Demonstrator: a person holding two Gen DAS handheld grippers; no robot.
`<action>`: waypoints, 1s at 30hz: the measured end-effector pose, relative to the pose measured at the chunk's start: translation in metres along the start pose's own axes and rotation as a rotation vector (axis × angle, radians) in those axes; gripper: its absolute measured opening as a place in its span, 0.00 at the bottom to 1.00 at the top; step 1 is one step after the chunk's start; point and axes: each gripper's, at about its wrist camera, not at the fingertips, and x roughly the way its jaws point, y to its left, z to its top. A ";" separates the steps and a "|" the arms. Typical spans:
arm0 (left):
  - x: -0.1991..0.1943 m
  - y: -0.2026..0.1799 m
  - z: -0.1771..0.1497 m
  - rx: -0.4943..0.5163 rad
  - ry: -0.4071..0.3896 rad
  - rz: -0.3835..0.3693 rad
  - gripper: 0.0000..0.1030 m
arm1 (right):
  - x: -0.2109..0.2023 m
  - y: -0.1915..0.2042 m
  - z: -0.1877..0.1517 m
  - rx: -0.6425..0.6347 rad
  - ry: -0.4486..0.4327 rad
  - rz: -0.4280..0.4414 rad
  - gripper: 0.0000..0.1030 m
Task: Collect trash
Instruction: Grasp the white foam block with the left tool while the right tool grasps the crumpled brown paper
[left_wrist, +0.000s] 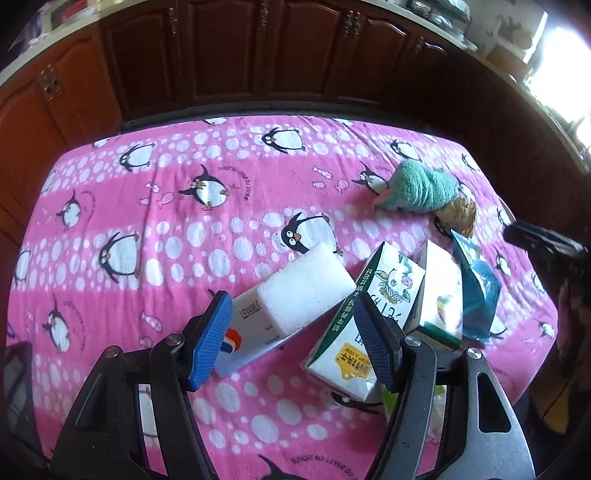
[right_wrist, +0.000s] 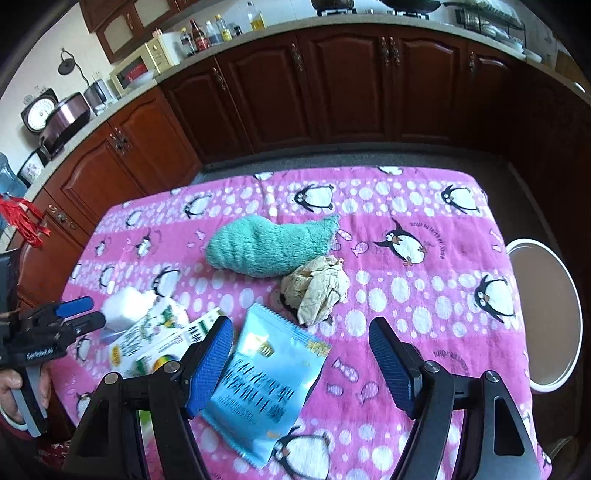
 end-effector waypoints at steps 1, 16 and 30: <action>0.002 0.000 0.001 0.007 0.002 -0.006 0.65 | 0.006 -0.002 0.002 0.007 0.006 -0.005 0.71; 0.029 -0.002 0.011 0.104 0.039 -0.038 0.44 | 0.067 -0.016 0.020 0.097 0.098 0.055 0.67; -0.001 -0.005 0.018 0.085 -0.031 -0.022 0.31 | 0.026 -0.017 0.018 0.052 0.007 0.075 0.34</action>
